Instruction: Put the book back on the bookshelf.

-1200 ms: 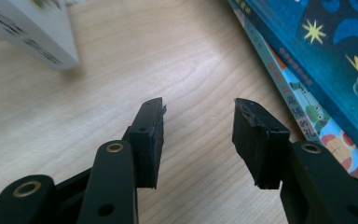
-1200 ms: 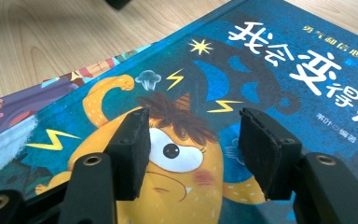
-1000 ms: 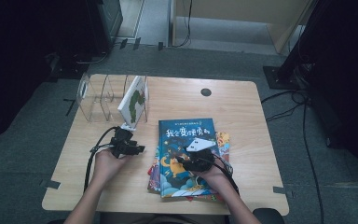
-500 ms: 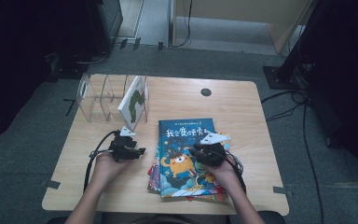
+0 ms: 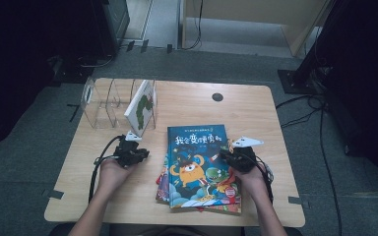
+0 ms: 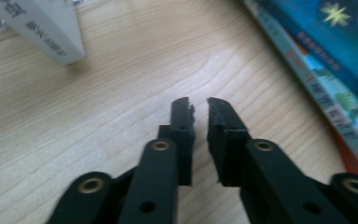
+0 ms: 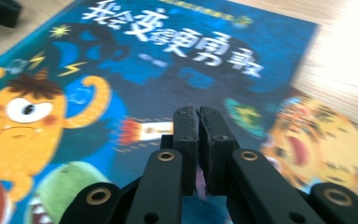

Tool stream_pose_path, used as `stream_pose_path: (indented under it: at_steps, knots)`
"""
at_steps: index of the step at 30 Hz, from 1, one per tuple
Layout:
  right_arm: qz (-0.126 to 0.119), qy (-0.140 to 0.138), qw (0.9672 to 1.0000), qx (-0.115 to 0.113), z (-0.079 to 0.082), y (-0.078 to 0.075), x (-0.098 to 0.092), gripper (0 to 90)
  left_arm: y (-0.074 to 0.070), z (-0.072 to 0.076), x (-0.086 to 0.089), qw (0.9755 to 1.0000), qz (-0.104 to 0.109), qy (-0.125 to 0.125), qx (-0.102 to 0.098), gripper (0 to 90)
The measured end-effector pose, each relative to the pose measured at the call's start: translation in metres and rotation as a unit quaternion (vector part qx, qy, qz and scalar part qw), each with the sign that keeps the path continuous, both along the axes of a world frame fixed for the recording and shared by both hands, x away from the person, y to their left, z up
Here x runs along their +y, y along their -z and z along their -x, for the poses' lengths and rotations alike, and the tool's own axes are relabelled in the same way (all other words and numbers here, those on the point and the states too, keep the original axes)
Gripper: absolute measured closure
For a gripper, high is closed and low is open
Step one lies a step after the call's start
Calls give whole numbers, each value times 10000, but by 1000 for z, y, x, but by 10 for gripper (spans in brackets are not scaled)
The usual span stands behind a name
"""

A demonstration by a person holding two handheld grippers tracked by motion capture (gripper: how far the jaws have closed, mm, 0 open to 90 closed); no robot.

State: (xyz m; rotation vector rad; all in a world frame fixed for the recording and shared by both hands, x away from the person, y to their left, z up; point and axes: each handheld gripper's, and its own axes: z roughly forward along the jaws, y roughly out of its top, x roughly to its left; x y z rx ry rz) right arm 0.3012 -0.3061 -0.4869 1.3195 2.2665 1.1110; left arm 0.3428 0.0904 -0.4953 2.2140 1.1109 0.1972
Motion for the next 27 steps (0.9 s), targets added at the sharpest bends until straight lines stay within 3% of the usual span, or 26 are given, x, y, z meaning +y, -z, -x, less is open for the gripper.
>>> stream_pose_path:
  at_steps: [3,8,11,23,27]
  knots:
    - [27,212,9998,13,-2,1,-11,870,-2,2,-2,9996,172,169,110,876]
    - [103,510,9986,35,-6,4,-23,872,-9,7,-7,9985,413,348,55,884]
    - [105,531,9984,138,-8,8,-23,880,-11,10,-10,9983,407,405,12,884]
    - [143,576,9982,23,-12,10,-16,900,-14,23,-24,9964,436,721,119,893]
    - [142,503,9986,-2,-16,10,-11,900,-13,31,-31,9955,355,863,149,892]
